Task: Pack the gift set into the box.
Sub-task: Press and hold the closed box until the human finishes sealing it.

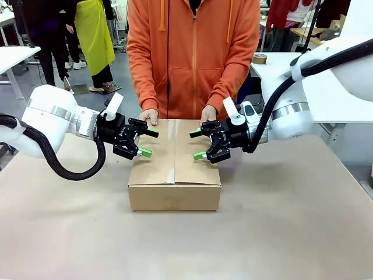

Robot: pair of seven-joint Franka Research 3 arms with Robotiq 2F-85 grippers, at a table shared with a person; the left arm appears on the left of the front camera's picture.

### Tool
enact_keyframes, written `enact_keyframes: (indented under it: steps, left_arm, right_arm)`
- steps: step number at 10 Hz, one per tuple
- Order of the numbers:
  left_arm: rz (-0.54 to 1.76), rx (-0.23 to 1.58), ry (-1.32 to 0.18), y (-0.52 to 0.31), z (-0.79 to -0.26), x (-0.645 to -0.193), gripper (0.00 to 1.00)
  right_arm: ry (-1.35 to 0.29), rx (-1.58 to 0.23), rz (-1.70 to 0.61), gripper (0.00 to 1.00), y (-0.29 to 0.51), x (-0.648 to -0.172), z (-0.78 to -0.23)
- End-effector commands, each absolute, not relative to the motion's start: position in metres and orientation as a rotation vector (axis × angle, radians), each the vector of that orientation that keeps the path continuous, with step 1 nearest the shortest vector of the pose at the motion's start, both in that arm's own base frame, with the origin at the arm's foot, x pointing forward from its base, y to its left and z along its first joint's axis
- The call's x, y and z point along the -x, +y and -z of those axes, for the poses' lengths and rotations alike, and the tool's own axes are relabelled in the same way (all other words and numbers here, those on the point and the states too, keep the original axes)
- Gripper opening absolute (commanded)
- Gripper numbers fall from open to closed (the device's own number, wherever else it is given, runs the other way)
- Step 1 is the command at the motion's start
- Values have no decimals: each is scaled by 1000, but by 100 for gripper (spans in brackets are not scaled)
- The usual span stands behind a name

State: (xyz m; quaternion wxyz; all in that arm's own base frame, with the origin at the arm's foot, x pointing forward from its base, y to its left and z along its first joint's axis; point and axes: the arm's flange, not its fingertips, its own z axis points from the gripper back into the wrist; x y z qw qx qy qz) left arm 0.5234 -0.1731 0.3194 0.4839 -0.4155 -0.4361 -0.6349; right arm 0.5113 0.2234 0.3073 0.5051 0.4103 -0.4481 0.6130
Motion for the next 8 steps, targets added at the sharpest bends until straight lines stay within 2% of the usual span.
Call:
enact_keyframes:
  steps: [1, 2, 4, 6, 7, 8]
  left_arm:
    - [1524, 986, -1039, -179, -315, -528, 100]
    - [1519, 979, -1036, -178, -312, -528, 100]
    - [1502, 962, -1022, -177, -309, -529, 100]
    - [1503, 928, -931, -178, -300, -534, 100]
    - [1505, 925, -906, -178, -297, -536, 100]
    - [1504, 957, -997, -173, -305, -529, 100]
  right_arm:
    - [-1025, -957, -1453, 100, 232, -517, -306]
    - [-1001, -918, -1404, 100, 232, -521, -303]
    - [-929, -966, -1350, 100, 232, -526, -296]
    - [-892, -975, -1305, 100, 229, -528, -291]
    - [-960, -977, -1346, 100, 226, -518, -297]
    - [-960, -977, -1346, 100, 226, -518, -297]
